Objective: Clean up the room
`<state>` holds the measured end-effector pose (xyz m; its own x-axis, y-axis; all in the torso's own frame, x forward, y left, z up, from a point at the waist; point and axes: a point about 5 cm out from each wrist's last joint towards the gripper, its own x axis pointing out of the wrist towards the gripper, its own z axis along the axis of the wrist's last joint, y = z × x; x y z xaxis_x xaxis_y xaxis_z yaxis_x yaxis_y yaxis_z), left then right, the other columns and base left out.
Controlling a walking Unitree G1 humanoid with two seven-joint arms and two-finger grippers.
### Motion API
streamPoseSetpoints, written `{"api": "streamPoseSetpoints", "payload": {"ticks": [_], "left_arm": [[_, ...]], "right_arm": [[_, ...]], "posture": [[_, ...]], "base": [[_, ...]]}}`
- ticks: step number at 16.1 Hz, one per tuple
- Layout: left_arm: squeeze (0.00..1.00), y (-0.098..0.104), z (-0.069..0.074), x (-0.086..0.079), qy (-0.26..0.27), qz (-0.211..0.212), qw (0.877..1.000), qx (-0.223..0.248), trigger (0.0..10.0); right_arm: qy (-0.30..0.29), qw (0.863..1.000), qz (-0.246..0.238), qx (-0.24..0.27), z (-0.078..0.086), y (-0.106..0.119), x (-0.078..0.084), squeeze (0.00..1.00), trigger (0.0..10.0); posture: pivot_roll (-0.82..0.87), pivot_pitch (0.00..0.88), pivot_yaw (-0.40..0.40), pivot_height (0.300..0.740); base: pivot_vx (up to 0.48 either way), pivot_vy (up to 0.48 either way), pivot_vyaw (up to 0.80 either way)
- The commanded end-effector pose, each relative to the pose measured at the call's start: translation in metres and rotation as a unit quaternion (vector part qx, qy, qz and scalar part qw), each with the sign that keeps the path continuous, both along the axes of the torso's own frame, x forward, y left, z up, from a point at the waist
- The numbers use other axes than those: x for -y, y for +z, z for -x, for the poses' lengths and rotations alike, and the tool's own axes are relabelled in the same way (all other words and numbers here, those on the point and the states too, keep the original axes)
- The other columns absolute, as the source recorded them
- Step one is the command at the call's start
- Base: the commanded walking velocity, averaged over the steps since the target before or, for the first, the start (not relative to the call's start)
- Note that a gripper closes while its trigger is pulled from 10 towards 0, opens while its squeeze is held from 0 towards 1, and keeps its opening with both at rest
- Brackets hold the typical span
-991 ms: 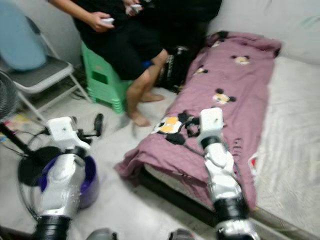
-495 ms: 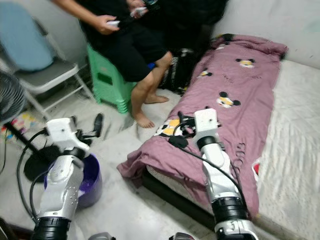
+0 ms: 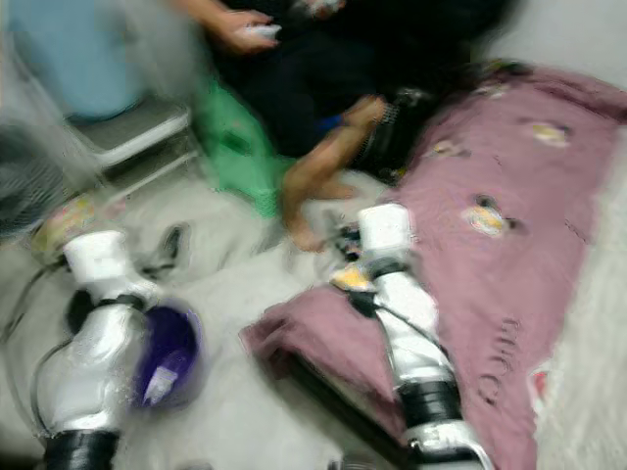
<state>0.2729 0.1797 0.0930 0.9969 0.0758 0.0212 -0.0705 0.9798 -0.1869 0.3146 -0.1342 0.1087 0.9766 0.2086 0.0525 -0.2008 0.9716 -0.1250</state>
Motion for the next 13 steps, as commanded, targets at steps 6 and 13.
{"api": "streamPoseSetpoints", "payload": {"ticks": [6, 13], "left_arm": [[0.0, 0.0035, -0.006, 0.0191, -0.023, 0.009, 1.0, 0.0, 10.0], [0.0, 0.0027, -0.0053, 0.0193, -0.019, 0.009, 1.0, -0.002, 10.0]], "right_arm": [[-0.03, 0.999, 0.025, -0.002, 0.0026, -0.0036, 0.0228, 0.0, 10.0], [-0.016, 0.999, 0.034, 0.002, 0.0036, -0.003, 0.0181, 0.0, 10.0]], "posture": [[-0.01, 0.0, 0.0, 0.74], [-0.01, 0.0, -0.001, 0.74]], "base": [[0.0, 0.0, 0.09], [0.0, 0.0, 0.76]]}}
